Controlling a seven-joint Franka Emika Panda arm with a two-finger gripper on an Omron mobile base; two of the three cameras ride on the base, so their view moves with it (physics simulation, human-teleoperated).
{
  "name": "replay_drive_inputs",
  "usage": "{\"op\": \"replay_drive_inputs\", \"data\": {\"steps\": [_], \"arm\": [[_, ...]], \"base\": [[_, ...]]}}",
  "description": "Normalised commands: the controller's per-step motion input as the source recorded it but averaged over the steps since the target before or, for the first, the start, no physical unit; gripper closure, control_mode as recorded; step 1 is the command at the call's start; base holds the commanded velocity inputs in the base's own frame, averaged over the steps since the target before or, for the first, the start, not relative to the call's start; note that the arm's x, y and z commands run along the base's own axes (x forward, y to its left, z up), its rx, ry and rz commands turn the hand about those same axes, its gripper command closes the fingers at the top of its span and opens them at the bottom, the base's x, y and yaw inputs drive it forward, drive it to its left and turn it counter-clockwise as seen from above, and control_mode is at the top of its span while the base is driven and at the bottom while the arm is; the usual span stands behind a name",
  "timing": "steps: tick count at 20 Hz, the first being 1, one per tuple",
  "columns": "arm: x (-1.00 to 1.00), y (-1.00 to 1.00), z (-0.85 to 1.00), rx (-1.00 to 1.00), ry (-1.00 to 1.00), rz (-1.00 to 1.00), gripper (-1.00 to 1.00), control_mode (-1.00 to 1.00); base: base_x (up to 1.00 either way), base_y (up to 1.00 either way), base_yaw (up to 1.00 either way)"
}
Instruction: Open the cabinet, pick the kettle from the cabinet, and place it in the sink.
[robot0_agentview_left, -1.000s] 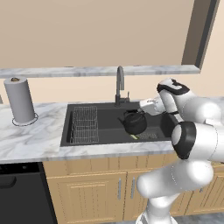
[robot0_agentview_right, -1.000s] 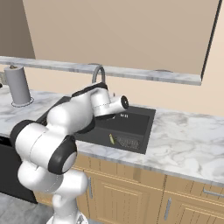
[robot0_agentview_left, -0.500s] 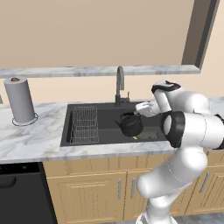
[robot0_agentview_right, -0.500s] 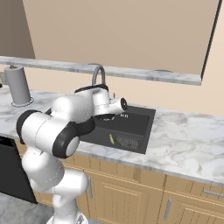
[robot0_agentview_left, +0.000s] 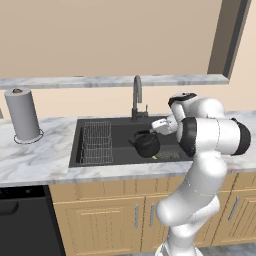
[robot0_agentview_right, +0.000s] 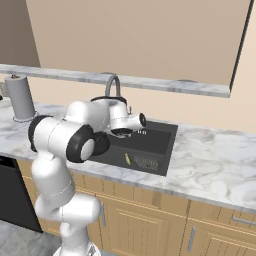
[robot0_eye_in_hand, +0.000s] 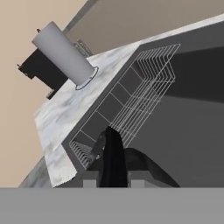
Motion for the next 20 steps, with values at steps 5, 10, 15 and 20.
{"op": "replay_drive_inputs", "data": {"steps": [5,10,15,20], "arm": [[0.3,0.04,-0.2,0.0,0.0,0.06,1.0,-1.0],[0.25,0.04,-0.2,0.0,0.0,0.07,1.0,-1.0],[0.22,0.02,-0.22,0.0,0.0,0.08,1.0,-1.0],[0.24,0.05,-0.21,0.0,0.0,0.06,1.0,-1.0]], "base": [[0.0,0.0,0.0],[0.0,0.0,0.0],[0.0,0.0,0.0],[0.0,0.0,0.0]]}}
